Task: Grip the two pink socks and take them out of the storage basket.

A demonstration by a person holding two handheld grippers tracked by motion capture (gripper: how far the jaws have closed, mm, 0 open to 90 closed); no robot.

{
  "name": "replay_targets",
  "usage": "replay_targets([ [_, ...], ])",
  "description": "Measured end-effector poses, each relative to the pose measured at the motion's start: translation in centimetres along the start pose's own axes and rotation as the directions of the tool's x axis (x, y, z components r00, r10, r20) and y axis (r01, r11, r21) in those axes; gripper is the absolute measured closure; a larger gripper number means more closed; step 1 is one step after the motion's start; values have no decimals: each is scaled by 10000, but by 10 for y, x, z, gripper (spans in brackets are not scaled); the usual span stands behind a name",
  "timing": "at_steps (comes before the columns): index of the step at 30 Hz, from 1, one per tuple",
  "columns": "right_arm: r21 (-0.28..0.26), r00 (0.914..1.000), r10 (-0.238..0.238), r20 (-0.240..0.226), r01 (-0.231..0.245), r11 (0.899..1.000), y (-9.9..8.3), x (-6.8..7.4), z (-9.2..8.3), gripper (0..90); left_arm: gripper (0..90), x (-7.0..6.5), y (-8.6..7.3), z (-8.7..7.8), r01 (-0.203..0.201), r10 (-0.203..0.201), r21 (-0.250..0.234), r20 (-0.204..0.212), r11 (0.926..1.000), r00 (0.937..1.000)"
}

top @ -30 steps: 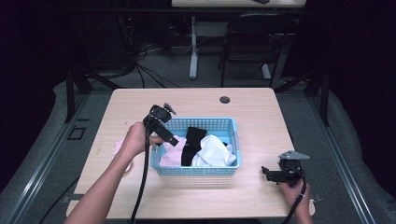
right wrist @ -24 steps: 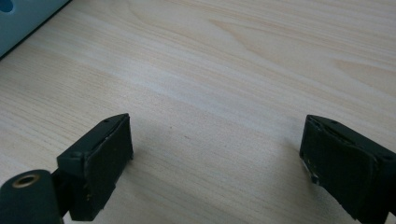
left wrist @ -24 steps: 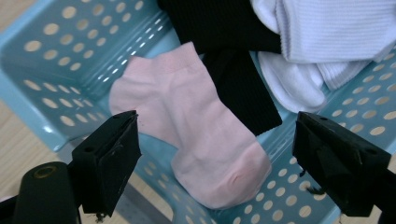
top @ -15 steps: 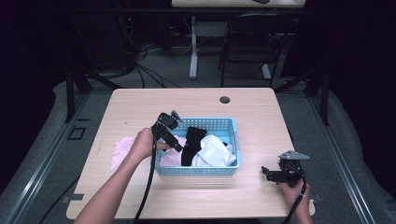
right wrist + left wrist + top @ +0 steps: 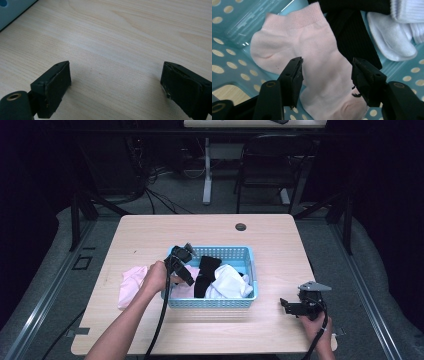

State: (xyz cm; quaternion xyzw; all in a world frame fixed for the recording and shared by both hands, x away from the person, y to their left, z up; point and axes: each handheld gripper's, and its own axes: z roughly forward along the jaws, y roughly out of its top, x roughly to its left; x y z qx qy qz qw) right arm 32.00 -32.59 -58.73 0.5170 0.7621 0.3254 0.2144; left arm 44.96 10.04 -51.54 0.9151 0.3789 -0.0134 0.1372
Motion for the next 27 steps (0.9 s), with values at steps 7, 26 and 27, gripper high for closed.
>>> replay_targets([
  [7, -3, 10000, 1, -4, -1, 10000, 0, 0, 0, 89, 496, 3, 2, 7, 201, -198, 255, -126, 9995, 9997],
  [26, 1, 10000, -7, -13, 7, 10000, 0, 0, 0, 89, 862, 3, -2, 11, 316, -298, 394, -444, 9987, 9986],
  [27, 4, 10000, -9, -11, 9, 10000, 0, 0, 0, 89, 864, 2, -2, 10, 293, -278, 329, -469, 9990, 9985],
])
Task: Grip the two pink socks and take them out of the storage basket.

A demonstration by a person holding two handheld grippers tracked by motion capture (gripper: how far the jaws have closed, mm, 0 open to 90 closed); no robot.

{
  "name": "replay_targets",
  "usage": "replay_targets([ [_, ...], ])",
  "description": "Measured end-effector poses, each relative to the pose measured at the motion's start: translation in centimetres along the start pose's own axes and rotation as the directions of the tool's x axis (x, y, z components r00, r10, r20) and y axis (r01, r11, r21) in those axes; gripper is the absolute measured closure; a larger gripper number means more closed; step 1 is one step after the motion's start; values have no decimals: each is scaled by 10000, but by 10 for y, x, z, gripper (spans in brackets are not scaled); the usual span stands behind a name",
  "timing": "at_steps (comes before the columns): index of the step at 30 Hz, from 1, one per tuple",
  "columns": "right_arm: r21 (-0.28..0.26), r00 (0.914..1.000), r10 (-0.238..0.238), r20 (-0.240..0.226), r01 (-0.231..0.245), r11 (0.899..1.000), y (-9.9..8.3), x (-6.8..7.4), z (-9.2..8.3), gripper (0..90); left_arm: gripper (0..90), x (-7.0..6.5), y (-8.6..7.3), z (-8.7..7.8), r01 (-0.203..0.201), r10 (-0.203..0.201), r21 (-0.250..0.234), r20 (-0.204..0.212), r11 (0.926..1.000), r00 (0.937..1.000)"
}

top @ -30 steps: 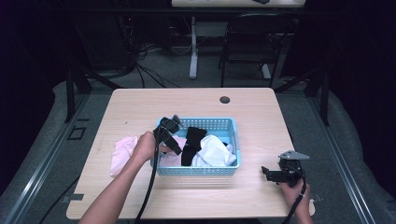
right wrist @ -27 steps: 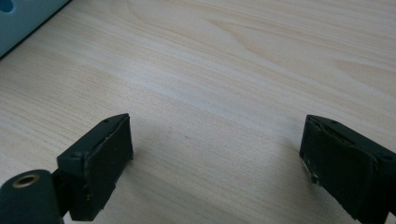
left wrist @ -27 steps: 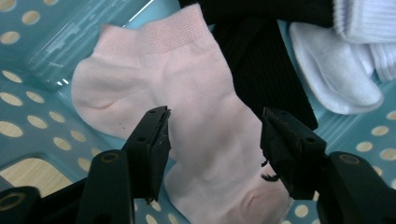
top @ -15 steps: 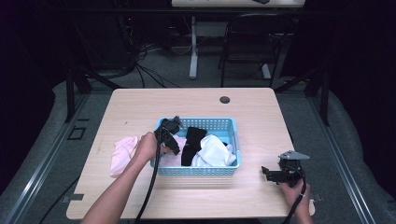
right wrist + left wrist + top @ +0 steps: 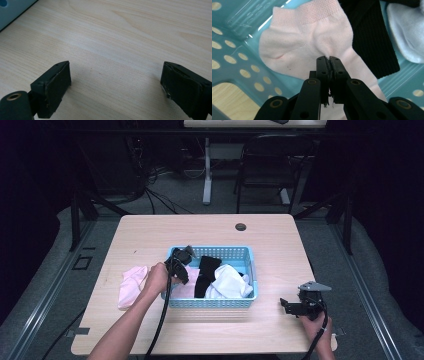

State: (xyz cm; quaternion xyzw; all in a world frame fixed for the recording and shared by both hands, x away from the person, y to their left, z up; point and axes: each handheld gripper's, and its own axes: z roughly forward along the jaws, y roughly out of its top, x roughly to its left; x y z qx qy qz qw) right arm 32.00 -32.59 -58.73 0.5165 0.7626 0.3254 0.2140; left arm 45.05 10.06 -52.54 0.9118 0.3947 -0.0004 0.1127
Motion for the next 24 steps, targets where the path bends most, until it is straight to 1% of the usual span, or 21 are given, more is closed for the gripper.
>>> replay_targets([
  [3, -6, 10000, 9, 8, -9, 10000, 0, 0, 0, 89, 867, -1, -1, -7, -95, 94, -156, -30, 9998, 10000],
  [5, 3, 10000, 11, 6, -11, 10000, 0, 0, 0, 89, 868, -1, -2, -14, -77, 78, -339, 30, 9994, 10000],
  [7, 4, 10000, 10, 7, -10, 10000, 0, 0, 0, 89, 868, -2, -2, -20, -162, 161, -481, -30, 9987, 9999],
  [12, -2, 10000, 10, 13, -10, 10000, 0, 0, 0, 89, 868, -2, 0, -36, -147, 139, -834, -96, 9964, 9999],
  [14, -7, 10000, 13, 14, -13, 10000, 0, 0, 0, 89, 868, -2, 1, -41, -192, 185, -909, -85, 9957, 9998],
  [21, -10, 10000, 13, 17, -13, 10000, 0, 0, 0, 90, 867, -7, 8, -63, -513, 482, -1131, -298, 9923, 9984],
  [24, -6, 10000, 11, 16, -11, 10000, 0, 0, 0, 90, 868, -7, 10, -72, -521, 483, -1262, -332, 9906, 9983],
])
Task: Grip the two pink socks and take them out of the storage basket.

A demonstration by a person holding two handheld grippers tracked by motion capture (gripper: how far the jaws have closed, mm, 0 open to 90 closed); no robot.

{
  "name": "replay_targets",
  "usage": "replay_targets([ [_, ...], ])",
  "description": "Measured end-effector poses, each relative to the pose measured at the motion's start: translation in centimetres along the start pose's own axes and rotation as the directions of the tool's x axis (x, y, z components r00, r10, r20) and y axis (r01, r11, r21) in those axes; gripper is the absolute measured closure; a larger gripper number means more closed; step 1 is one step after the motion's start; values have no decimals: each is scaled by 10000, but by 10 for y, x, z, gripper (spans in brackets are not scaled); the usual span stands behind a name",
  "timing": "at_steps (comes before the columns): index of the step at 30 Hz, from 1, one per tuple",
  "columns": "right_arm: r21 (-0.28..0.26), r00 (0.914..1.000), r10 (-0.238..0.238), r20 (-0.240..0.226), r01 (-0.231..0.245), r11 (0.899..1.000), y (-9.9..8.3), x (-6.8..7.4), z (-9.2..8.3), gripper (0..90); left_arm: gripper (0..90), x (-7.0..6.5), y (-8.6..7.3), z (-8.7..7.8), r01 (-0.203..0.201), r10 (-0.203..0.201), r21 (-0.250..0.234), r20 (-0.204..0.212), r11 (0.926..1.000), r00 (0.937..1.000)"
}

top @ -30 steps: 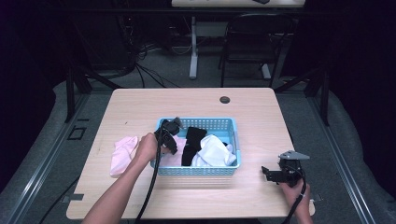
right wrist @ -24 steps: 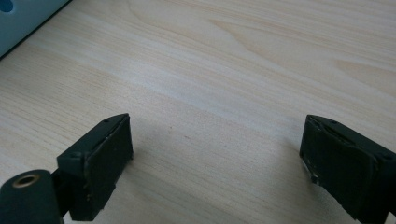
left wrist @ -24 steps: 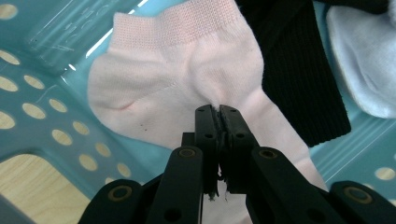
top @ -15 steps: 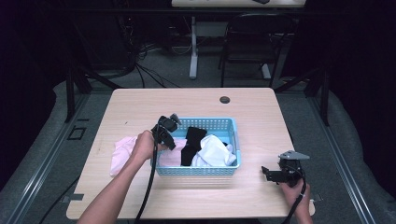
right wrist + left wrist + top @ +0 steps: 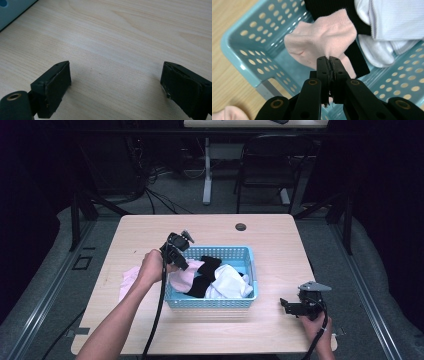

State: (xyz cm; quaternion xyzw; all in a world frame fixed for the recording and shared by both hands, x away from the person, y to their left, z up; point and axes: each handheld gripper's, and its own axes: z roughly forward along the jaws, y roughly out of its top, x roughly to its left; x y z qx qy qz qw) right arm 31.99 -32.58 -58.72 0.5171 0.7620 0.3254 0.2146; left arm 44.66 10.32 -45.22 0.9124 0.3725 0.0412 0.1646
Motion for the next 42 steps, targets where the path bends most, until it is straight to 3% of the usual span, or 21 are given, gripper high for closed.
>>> replay_targets([
  [6, 30, 10000, 13, 0, -13, 10000, 0, 0, 0, 90, 867, -1, 8, -14, -148, 146, -173, -83, 9997, 9999],
  [25, -4, 10000, -7, -14, 7, 10000, 0, 0, 0, 90, 867, -1, 22, -66, -583, 580, -116, -270, 9982, 9980],
  [30, -2, 10000, -4, -19, 4, 10000, 0, 0, 0, 90, 866, 2, 16, -85, -522, 504, -325, -534, 9981, 9973],
  [36, -5, 10000, -1, -7, 1, 10000, 0, 0, 0, 90, 866, 16, 2, -107, -271, 237, -405, -821, 9988, 9963],
  [42, -4, 10000, 1, -6, -1, 10000, 0, 0, 0, 90, 865, 39, -23, -120, 310, -357, -487, -1006, 9983, 9943],
])
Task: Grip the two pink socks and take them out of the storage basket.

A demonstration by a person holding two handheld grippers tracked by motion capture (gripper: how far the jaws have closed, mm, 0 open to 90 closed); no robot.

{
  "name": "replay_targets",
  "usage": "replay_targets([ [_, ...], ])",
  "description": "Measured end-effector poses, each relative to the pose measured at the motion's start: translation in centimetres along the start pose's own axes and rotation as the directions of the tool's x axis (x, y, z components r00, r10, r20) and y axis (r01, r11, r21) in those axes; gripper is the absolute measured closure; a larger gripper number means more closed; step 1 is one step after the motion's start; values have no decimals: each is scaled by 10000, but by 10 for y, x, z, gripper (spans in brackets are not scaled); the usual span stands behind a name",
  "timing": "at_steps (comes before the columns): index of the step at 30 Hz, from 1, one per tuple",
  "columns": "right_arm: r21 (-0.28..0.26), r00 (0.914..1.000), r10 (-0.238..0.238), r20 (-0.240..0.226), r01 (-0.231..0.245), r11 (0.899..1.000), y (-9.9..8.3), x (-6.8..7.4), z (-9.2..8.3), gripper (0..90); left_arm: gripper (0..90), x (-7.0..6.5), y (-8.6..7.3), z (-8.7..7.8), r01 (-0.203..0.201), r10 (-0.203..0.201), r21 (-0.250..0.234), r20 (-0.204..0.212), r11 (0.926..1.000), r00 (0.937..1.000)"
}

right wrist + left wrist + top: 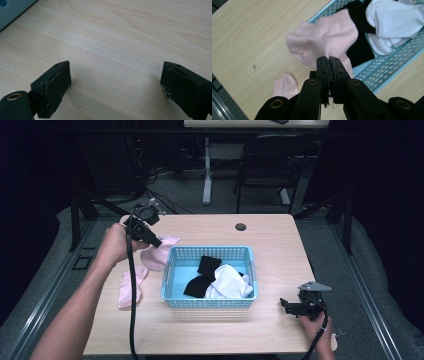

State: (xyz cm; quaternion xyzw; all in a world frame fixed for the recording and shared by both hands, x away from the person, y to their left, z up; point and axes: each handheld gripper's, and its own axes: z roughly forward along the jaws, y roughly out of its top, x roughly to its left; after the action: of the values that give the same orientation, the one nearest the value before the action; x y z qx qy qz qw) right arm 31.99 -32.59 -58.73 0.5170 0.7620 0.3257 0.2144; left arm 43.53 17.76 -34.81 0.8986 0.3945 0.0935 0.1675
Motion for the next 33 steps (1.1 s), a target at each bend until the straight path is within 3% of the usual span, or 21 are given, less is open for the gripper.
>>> replay_targets([
  [6, 9, 10000, -7, -6, 7, 10000, 0, 0, 0, 90, 864, 22, -28, -1, 661, -660, 54, -69, 9978, 9978],
  [12, 7, 10000, -4, 5, 4, 10000, 0, 0, 0, 90, 863, 43, -56, 13, 1314, -1307, 350, -216, 9907, 9912],
  [23, 0, 10000, 0, 8, 0, 10000, 0, 0, 0, 90, 861, 73, -93, 61, 2415, -2419, 977, -73, 9655, 9703],
  [25, 4, 10000, 1, 8, -1, 10000, 0, 0, 0, 90, 860, 75, -99, 71, 2670, -2684, 1053, -3, 9579, 9633],
  [30, 1, 10000, 3, 8, -3, 10000, 0, 0, 0, 90, 849, 80, -111, 90, 2947, -2993, 1268, 187, 9471, 9540],
  [33, 2, 10000, 0, 6, 0, 10000, 0, 0, 0, 90, 803, 80, -115, 97, 3005, -3063, 1367, 228, 9439, 9517],
])
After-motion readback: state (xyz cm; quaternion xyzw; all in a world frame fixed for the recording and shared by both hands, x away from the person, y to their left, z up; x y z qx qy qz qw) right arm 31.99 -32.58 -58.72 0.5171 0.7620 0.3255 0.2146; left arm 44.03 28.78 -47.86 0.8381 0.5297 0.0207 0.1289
